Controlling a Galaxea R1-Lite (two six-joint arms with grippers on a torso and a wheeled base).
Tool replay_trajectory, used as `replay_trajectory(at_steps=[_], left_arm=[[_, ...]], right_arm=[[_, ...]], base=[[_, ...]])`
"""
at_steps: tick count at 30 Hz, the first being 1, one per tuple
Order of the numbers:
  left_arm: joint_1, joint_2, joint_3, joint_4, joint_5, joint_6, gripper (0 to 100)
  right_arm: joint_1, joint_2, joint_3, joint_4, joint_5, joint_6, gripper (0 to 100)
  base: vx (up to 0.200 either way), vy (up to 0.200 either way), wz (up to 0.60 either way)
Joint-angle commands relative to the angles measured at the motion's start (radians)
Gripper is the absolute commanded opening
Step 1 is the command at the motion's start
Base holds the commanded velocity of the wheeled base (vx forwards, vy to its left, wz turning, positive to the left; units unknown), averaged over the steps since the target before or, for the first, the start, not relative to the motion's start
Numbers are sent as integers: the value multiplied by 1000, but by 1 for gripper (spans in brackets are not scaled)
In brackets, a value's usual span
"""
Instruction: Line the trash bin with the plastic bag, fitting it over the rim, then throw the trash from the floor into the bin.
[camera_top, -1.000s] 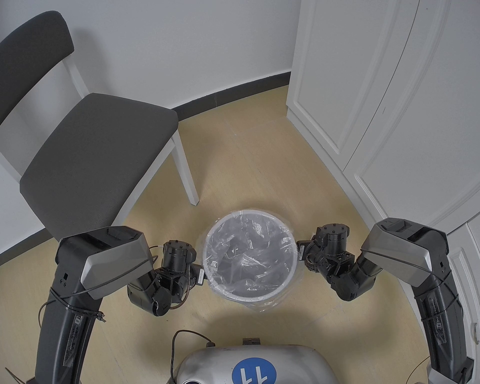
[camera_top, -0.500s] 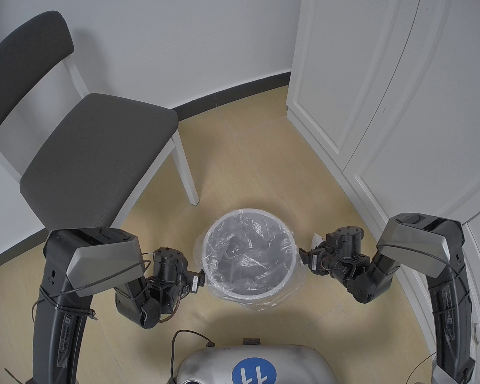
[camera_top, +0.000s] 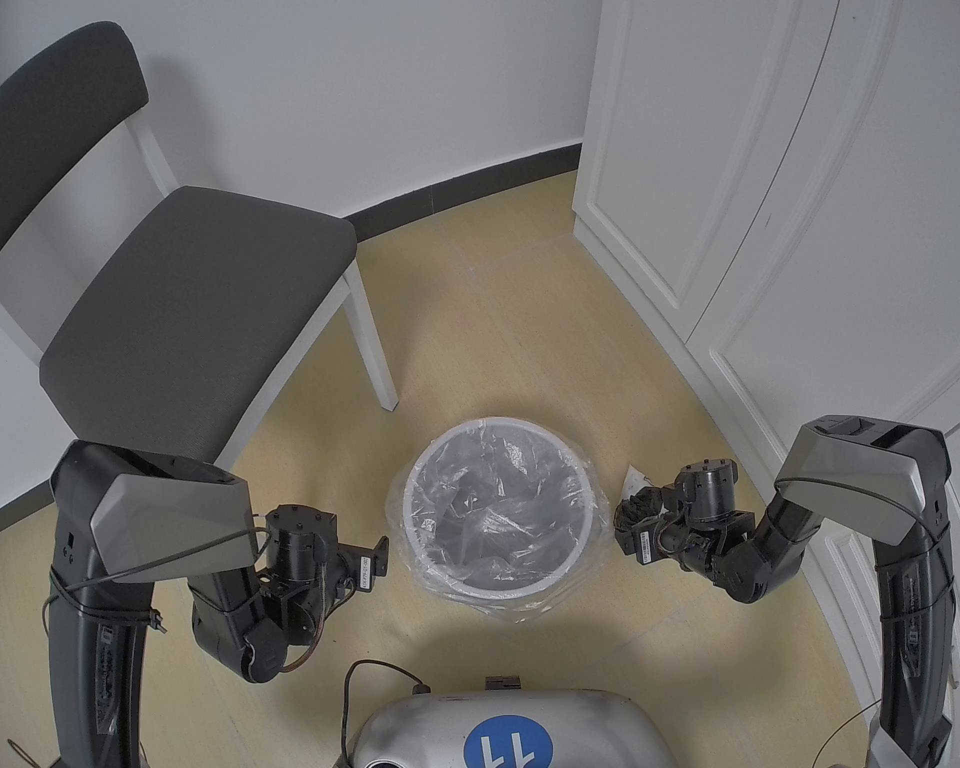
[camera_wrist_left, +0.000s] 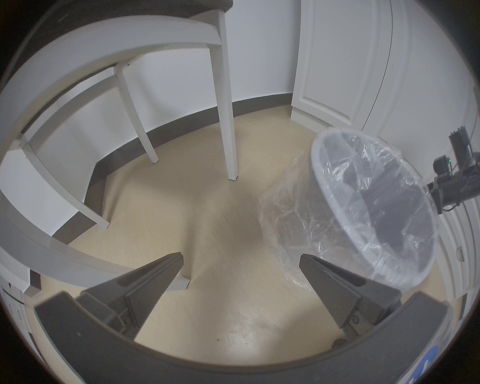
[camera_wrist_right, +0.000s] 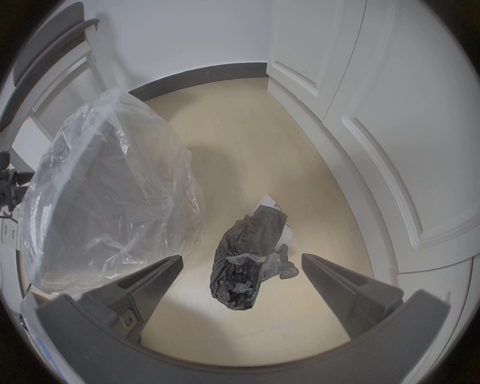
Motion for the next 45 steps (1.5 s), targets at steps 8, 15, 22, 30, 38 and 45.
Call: replay_trajectory(at_steps=[8, 15, 22, 30, 38, 45], left_arm=[[6, -161, 77, -32, -5, 2, 100], [2, -208, 96, -35, -7, 2, 100], [-1, -222, 99, -35, -7, 4, 100], [-3, -236, 100, -36, -7, 2, 100], [-4, -274, 120, -39, -7, 4, 100], [-10, -331, 151, -39, -7, 8, 100]], right_arm=[[11, 157, -124, -46, 5, 64, 100], [34, 192, -151, -154, 29, 114, 100], [41, 210, -153, -188, 52, 122, 100], [45, 213, -147, -203, 57, 128, 100], [45, 115, -58, -215, 55, 110, 100], [42, -15, 86, -209, 57, -16, 100]], base=[[0, 0, 0], [0, 0, 0], [0, 0, 0], [0, 0, 0], [0, 0, 0], [0, 0, 0]])
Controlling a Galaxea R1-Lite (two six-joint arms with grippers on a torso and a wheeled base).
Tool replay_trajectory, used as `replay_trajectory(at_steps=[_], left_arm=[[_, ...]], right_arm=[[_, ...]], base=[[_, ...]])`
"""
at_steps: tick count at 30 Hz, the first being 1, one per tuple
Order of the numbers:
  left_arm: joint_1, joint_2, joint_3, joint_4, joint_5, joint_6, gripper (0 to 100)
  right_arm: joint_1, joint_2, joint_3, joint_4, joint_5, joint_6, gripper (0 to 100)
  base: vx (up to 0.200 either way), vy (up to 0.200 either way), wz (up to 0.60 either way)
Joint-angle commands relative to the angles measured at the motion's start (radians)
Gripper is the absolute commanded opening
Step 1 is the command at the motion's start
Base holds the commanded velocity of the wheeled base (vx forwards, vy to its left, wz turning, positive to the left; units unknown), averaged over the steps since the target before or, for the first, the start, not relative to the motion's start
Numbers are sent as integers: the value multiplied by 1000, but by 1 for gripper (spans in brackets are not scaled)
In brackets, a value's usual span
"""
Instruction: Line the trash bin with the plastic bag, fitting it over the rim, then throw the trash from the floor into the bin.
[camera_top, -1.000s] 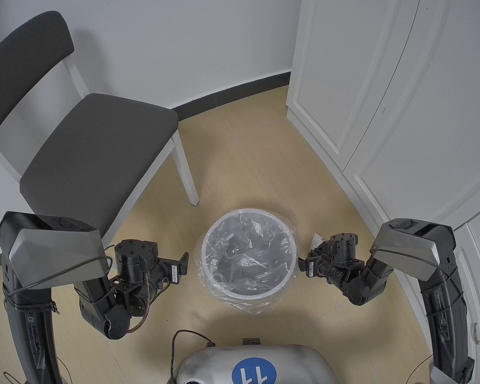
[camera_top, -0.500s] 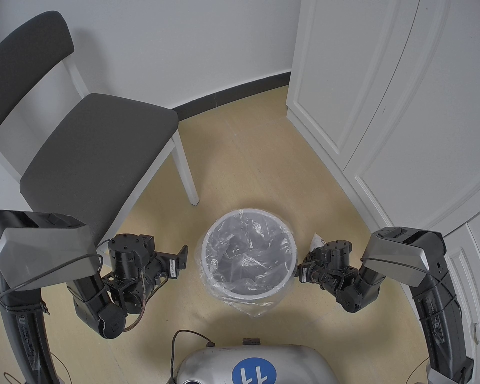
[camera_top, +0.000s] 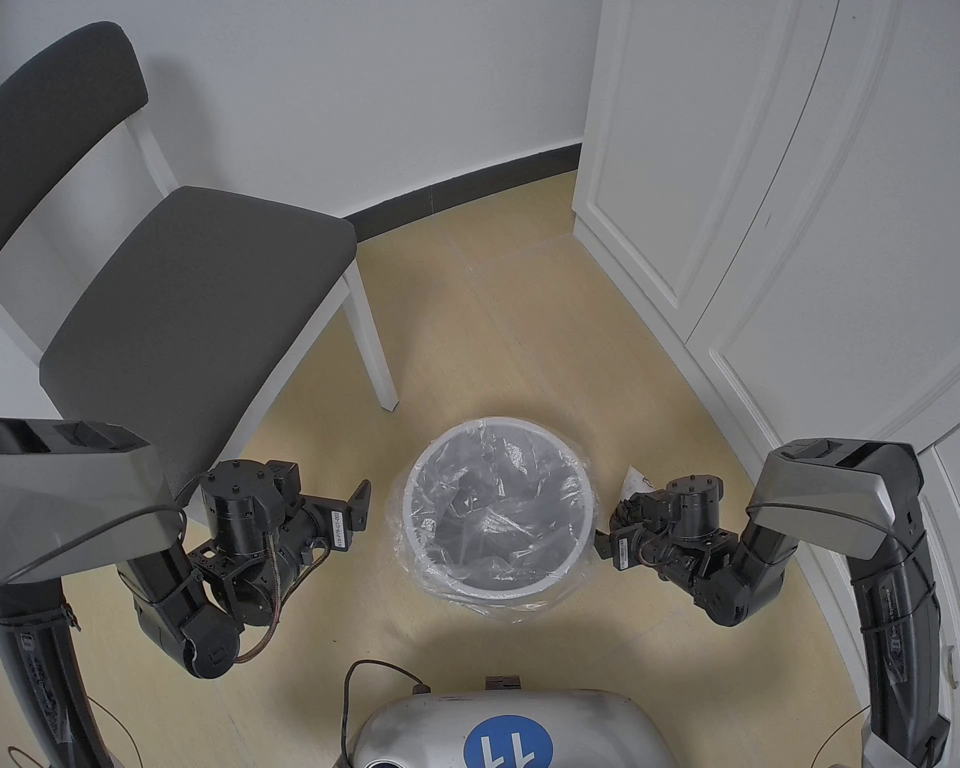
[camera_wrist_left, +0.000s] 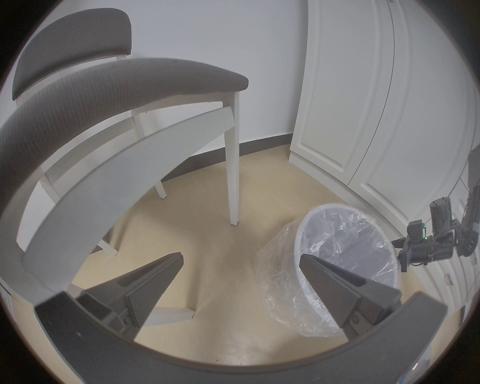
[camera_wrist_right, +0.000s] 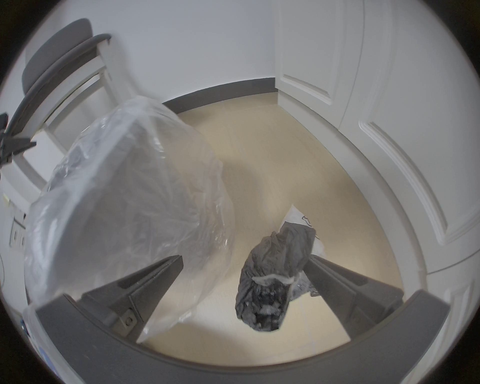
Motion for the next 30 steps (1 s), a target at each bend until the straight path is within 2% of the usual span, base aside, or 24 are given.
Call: replay_trajectory(at_steps=[1, 15, 19, 20, 22, 30], left_arm=[[-8, -52, 25, 0, -1, 3, 100], [-12, -126, 62, 0, -2, 39, 100], [-14, -152, 74, 0, -2, 41, 100], [-18, -179, 94, 0, -2, 55, 100], [-32, -215, 115, 0, -5, 72, 100], [-73, -284, 154, 0, -1, 90, 100]], right_arm=[[-2, -107, 90, 3, 1, -55, 100], [-6, -275, 254, 39, -24, -202, 100], [-8, -340, 305, 52, -70, -257, 100], [-8, -389, 341, 59, -139, -310, 100], [-8, -426, 374, 59, -169, -346, 100], [-46, -389, 338, 105, -169, -356, 100]], base=[[0, 0, 0], [0, 0, 0], [0, 0, 0], [0, 0, 0], [0, 0, 0], [0, 0, 0]])
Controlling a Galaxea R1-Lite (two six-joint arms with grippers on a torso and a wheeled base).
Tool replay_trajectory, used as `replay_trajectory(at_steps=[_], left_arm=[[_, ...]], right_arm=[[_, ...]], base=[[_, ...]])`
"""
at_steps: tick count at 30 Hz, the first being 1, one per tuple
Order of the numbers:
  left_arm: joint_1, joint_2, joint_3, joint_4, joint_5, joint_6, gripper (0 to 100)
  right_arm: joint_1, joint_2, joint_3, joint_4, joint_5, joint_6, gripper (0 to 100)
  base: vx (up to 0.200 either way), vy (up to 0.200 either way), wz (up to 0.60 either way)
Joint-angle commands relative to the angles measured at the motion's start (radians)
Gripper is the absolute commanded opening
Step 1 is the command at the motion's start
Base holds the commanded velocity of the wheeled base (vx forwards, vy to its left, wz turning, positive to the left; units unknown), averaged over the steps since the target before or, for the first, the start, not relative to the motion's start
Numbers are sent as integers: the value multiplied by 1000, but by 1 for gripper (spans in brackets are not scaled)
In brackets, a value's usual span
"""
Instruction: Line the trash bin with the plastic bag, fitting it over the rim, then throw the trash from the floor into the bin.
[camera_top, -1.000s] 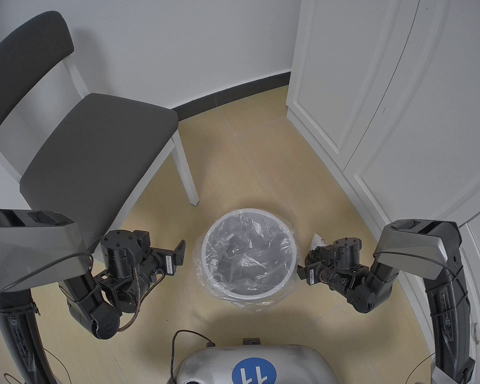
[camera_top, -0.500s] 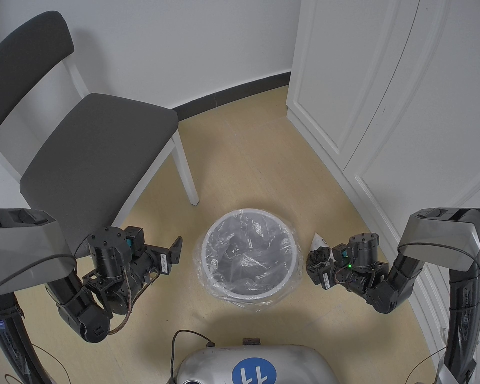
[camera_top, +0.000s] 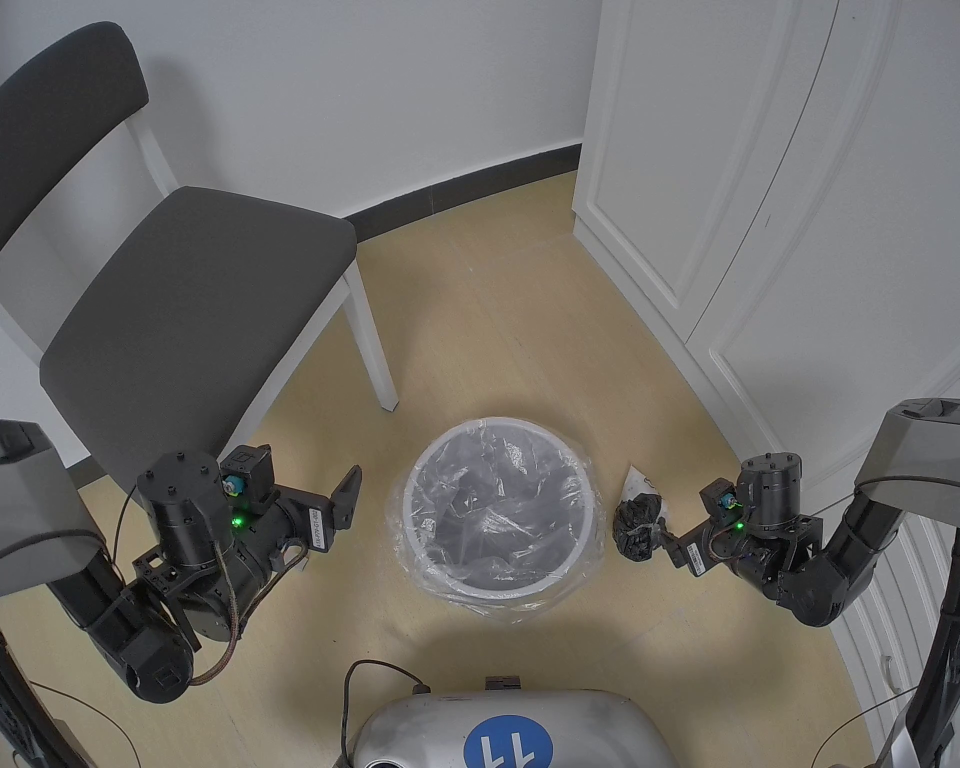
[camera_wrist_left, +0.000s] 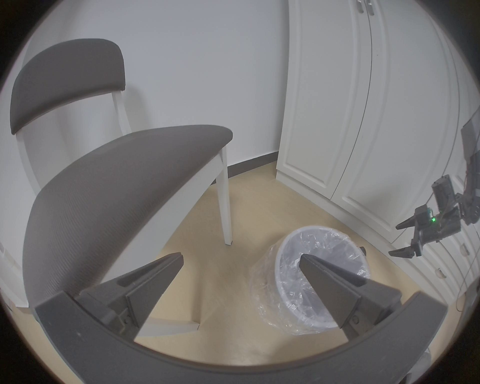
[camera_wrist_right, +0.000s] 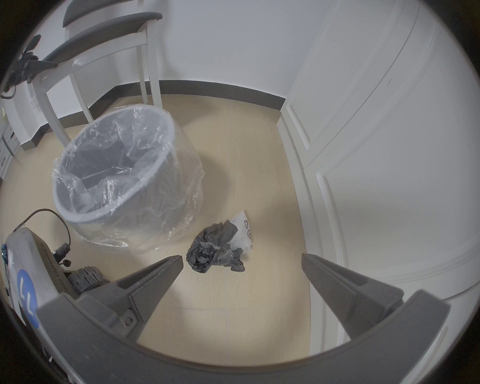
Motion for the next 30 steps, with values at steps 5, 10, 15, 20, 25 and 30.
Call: replay_trajectory(at_steps=[5, 10, 15, 20, 25, 30], left_arm=[[-16, -78, 34, -2, 4, 31, 100], [-10, -93, 34, -2, 7, 34, 100], [-2, -123, 35, 0, 7, 48, 100], [-4, -123, 41, -2, 9, 59, 100], [15, -139, 43, -9, 10, 68, 100], [34, -291, 99, -11, 1, 123, 100]], right_arm=[[-54, 100, -174, 193, 26, 100, 100], [-54, 169, -337, 391, 79, 279, 100], [-72, 208, -450, 506, 102, 394, 100], [-98, 229, -475, 497, 102, 401, 100], [-98, 197, -456, 494, 101, 396, 100], [-96, 160, -435, 494, 99, 394, 100]], base=[[0, 0, 0], [0, 0, 0], [0, 0, 0], [0, 0, 0], [0, 0, 0], [0, 0, 0]])
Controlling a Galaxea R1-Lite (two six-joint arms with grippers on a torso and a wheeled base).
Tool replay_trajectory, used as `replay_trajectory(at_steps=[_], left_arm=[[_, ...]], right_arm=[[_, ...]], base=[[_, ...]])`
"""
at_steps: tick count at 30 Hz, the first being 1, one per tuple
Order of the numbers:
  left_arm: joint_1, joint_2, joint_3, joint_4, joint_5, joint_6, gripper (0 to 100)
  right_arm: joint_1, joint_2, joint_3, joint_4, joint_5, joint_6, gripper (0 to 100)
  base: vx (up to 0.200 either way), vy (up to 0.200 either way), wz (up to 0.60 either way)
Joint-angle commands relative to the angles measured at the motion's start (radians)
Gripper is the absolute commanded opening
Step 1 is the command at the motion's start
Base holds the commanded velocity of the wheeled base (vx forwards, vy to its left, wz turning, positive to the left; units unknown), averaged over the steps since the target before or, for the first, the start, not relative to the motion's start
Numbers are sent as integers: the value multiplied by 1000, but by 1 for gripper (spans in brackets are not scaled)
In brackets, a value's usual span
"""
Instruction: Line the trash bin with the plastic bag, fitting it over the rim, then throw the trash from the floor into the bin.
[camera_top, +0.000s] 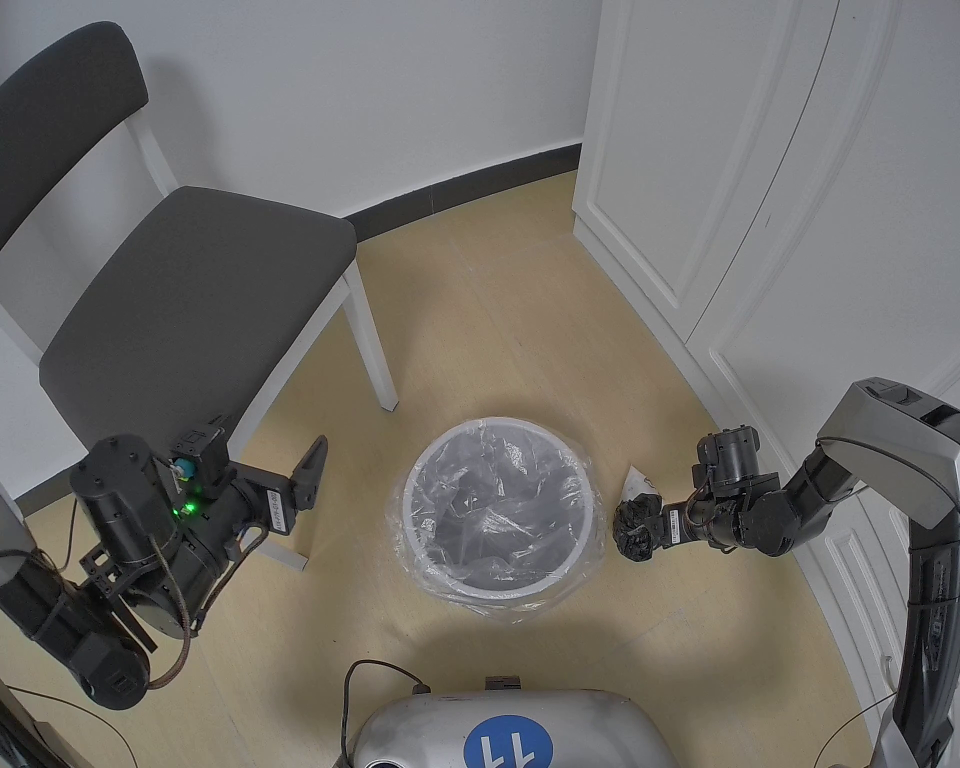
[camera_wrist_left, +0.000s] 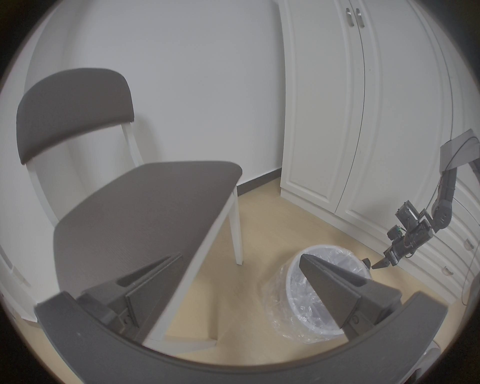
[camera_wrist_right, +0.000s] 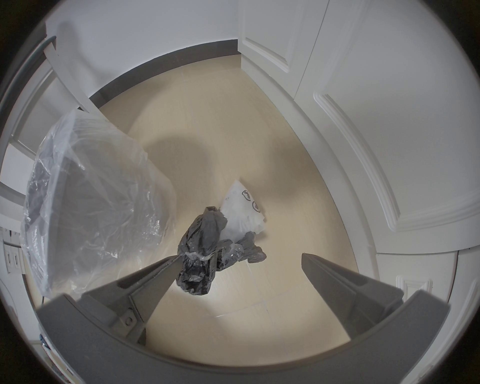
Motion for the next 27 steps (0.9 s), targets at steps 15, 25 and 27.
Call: replay_trajectory(at_steps=[15, 25, 27], left_arm=[[-33, -572, 15, 215, -5, 101, 100], [-38, -764, -38, 494, -20, 103, 100], [-38, -765, -38, 493, -31, 103, 100]], right_arm=[[-8, -11, 2, -3, -2, -3, 100], [-13, 49, -33, -2, 40, 7, 100], [-13, 55, -38, -3, 41, 9, 100]], base=[[0, 0, 0], [0, 0, 0], [0, 0, 0]])
